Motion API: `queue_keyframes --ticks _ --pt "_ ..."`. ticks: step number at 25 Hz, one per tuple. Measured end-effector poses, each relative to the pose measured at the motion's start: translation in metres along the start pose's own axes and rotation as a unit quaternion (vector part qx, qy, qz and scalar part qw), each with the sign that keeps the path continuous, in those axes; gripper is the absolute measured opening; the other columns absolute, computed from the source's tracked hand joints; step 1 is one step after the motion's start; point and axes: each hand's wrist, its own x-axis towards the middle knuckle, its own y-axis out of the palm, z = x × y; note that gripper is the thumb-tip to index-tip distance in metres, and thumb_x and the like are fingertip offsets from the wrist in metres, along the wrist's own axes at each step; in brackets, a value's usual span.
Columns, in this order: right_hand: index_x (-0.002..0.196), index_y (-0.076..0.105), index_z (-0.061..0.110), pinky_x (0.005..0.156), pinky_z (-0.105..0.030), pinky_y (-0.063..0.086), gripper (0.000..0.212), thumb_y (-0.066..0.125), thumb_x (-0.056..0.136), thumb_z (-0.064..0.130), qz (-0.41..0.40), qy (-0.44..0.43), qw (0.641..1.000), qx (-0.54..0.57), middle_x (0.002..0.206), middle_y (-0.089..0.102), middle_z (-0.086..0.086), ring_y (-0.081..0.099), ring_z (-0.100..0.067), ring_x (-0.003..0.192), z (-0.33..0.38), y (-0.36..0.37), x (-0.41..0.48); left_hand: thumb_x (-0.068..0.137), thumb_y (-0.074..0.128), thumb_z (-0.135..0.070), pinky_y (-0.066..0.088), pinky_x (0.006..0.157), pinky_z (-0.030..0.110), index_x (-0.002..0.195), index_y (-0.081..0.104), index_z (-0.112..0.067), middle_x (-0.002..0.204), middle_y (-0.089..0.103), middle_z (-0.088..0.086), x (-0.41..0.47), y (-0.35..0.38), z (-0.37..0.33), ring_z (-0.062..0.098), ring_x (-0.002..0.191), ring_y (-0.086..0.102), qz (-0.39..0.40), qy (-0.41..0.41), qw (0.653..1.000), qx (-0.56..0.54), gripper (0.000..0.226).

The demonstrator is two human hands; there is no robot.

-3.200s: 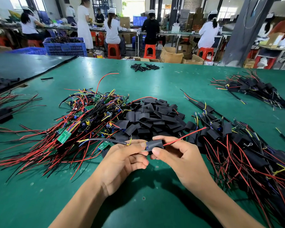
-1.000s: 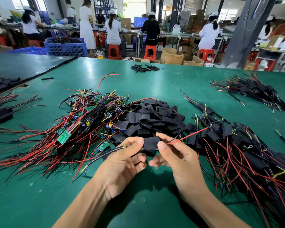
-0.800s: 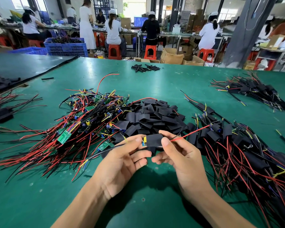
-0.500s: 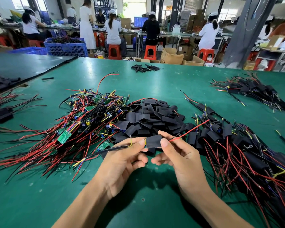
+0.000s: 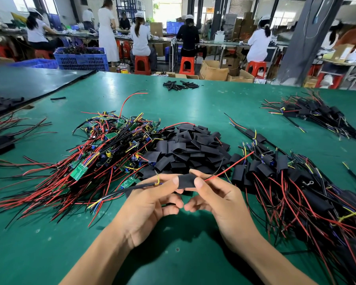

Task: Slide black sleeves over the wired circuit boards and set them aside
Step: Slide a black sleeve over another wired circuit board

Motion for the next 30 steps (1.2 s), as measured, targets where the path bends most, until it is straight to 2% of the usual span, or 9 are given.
queue_keyframes --ticks 3,7,9,12,15,18,23,27,30 --pt "0.109 0.076 0.030 0.063 -0.030 0.055 0.023 0.068 0.087 0.030 0.004 0.005 1.000 -0.004 0.091 0.076 -0.010 0.071 -0.024 0.066 -0.002 0.000 0.000 0.069 0.082 -0.015 0.048 0.052 0.023 0.084 0.076 -0.015 0.074 0.066 0.005 0.000 -0.002 0.000 0.015 0.055 0.060 -0.013 0.009 1.000 0.009 0.016" --pt "0.114 0.074 0.030 0.063 -0.028 0.055 0.027 0.069 0.088 0.030 0.006 0.015 1.000 0.006 0.086 0.075 -0.008 0.070 -0.023 0.066 -0.003 -0.001 0.000 0.071 0.082 -0.016 0.047 0.050 0.024 0.084 0.077 -0.010 0.069 0.067 0.011 0.000 0.001 0.002 0.018 0.052 0.060 -0.045 0.067 0.995 0.056 0.016" --pt "0.118 0.073 0.029 0.063 -0.028 0.055 0.030 0.071 0.088 0.029 0.004 0.025 0.999 0.022 0.087 0.075 -0.010 0.069 -0.023 0.066 -0.005 -0.001 0.000 0.067 0.087 -0.014 0.048 0.051 0.025 0.087 0.076 -0.003 0.070 0.069 0.016 0.001 0.002 0.003 0.020 0.052 0.060 -0.059 0.090 0.992 0.072 0.025" --pt "0.118 0.073 0.028 0.063 -0.027 0.054 0.031 0.073 0.087 0.027 0.000 0.031 0.998 0.051 0.092 0.075 -0.013 0.068 -0.022 0.064 -0.005 0.000 0.002 0.067 0.078 -0.016 0.049 0.053 0.026 0.093 0.076 0.001 0.072 0.069 0.019 0.002 0.003 0.002 0.022 0.055 0.060 -0.065 0.115 0.989 0.073 0.031" --pt "0.118 0.073 0.028 0.064 -0.027 0.054 0.034 0.076 0.085 0.027 0.001 0.025 0.999 0.045 0.094 0.074 -0.009 0.068 -0.023 0.065 -0.003 -0.002 0.002 0.070 0.076 -0.016 0.048 0.053 0.025 0.094 0.077 -0.002 0.075 0.069 0.019 0.001 0.004 0.002 0.020 0.056 0.060 -0.066 0.111 0.990 0.059 0.028" --pt "0.119 0.073 0.031 0.067 -0.029 0.055 0.033 0.075 0.087 0.026 -0.002 0.008 1.000 -0.012 0.089 0.073 -0.001 0.069 -0.023 0.067 -0.002 -0.003 0.000 0.070 0.075 -0.018 0.047 0.051 0.024 0.090 0.075 -0.003 0.073 0.067 0.017 0.000 0.004 0.003 0.020 0.056 0.058 -0.070 0.095 0.992 0.052 0.025" --pt "0.123 0.068 0.021 0.064 -0.027 0.054 0.032 0.069 0.091 0.020 0.013 -0.006 0.999 -0.048 0.088 0.073 -0.005 0.068 -0.021 0.066 -0.001 -0.001 -0.002 0.073 0.078 -0.015 0.048 0.051 0.024 0.100 0.076 -0.007 0.081 0.067 0.023 -0.001 -0.002 0.000 0.021 0.057 0.061 -0.038 0.057 0.996 0.055 0.027" --pt "0.109 0.073 0.020 0.061 -0.030 0.052 0.027 0.073 0.083 0.022 0.006 0.029 0.999 0.020 0.089 0.073 -0.009 0.063 -0.023 0.060 0.002 0.002 0.000 0.073 0.078 -0.019 0.049 0.055 0.022 0.098 0.078 -0.012 0.087 0.072 0.016 0.003 -0.002 0.000 0.017 0.060 0.062 -0.023 0.030 0.998 0.045 0.026" --pt "0.086 0.069 0.018 0.047 -0.024 0.042 0.030 0.081 0.070 0.039 0.005 0.116 0.989 0.087 0.075 0.065 -0.011 0.051 -0.017 0.047 0.007 0.002 0.001 0.061 0.089 -0.011 0.046 0.050 0.023 0.086 0.076 -0.012 0.070 0.066 0.015 0.004 -0.003 0.000 0.018 0.056 0.060 -0.039 0.006 0.998 0.042 0.028"
